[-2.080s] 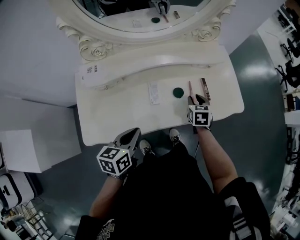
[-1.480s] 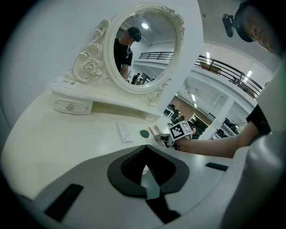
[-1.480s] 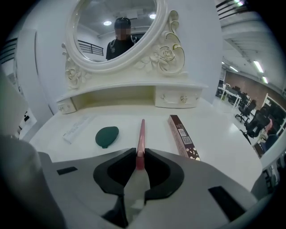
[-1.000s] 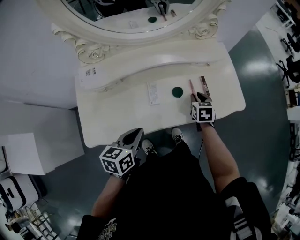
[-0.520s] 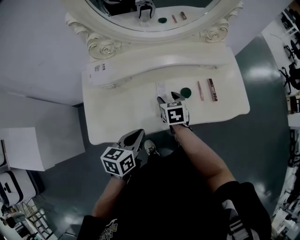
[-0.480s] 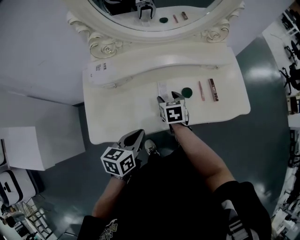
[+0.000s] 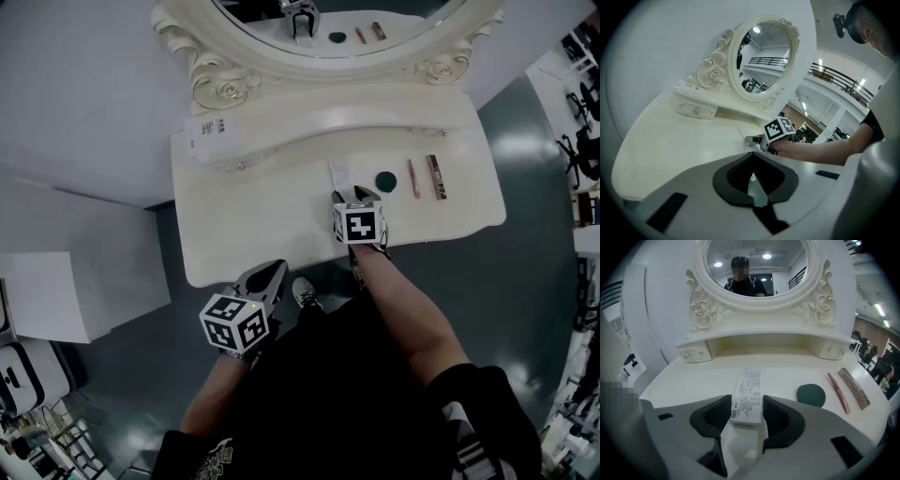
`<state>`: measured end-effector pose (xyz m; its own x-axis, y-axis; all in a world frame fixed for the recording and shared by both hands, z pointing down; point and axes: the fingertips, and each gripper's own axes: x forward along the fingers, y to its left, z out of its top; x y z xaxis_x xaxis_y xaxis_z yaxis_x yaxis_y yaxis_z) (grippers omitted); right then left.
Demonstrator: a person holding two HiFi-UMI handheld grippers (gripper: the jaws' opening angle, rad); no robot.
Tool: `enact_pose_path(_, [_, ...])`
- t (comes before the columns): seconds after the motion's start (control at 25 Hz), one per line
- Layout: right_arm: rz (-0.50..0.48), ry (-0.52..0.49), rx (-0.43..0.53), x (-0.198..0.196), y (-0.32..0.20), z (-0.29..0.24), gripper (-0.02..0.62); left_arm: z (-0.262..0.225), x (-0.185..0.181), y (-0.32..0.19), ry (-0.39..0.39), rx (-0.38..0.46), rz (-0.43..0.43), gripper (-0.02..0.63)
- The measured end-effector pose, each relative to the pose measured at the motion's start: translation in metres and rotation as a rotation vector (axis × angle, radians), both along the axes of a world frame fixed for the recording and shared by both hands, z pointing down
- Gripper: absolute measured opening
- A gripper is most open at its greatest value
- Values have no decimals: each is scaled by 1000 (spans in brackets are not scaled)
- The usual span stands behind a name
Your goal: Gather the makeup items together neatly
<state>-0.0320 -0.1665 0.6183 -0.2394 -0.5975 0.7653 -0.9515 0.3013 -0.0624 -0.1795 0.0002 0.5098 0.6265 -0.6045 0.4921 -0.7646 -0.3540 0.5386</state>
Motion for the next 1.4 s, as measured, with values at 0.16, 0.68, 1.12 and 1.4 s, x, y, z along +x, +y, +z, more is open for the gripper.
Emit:
enact_pose_path(0.16, [22, 5, 14, 10, 8, -4, 225, 0, -1, -2, 1, 4, 32, 8])
enact_pose_path(0.68, [60, -41, -32, 24, 13, 2, 225, 2, -2, -3, -5, 4, 88, 8])
enact_pose_path(1.12, [53, -38, -68, 29, 15, 5, 229, 4, -7, -4, 8, 0, 82, 8])
enact_pose_path(1.4, [20, -57, 62, 26, 15, -23, 249, 2, -5, -2, 12, 9, 90, 8])
